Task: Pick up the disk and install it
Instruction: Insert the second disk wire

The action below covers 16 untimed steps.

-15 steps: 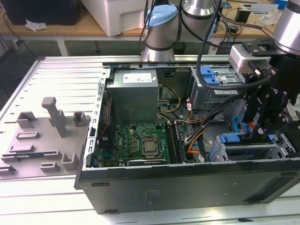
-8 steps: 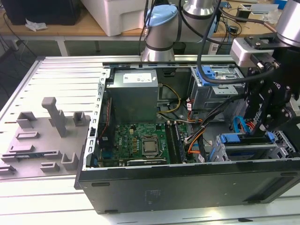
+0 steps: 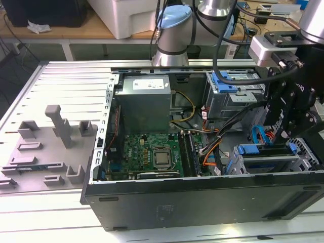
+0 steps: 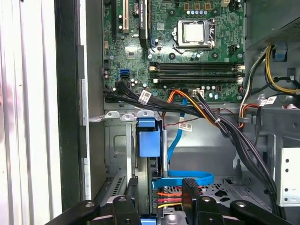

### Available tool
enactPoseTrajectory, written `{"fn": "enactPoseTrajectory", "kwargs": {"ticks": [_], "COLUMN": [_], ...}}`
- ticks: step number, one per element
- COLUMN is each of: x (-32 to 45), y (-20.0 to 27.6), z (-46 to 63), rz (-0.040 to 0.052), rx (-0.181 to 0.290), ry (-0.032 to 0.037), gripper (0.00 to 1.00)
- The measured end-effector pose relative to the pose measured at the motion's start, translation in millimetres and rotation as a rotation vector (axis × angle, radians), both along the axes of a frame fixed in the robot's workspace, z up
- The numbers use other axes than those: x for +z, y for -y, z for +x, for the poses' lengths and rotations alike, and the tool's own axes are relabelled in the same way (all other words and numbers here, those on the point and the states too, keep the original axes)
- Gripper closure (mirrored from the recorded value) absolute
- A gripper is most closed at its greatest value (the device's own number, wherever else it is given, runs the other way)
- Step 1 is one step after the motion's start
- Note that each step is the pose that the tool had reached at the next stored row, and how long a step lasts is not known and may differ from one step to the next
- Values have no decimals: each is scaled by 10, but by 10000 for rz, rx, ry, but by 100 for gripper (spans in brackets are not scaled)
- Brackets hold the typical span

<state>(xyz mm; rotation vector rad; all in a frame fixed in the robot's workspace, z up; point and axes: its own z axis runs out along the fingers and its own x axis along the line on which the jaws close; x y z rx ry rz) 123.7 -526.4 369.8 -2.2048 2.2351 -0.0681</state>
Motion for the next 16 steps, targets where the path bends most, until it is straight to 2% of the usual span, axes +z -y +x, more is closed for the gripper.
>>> {"fn": "enactPoseTrajectory", "kwargs": {"ticks": [9, 13, 14, 16], "x": [0, 0, 1, 0], "y": [-4, -4, -5, -5], "z": [-2, -2, -2, -2], "rz": [-6, -7, -7, -7], "rx": [0, 0, 0, 0], "ry": [1, 1, 1, 1], "gripper": [51, 77, 89, 89]}}
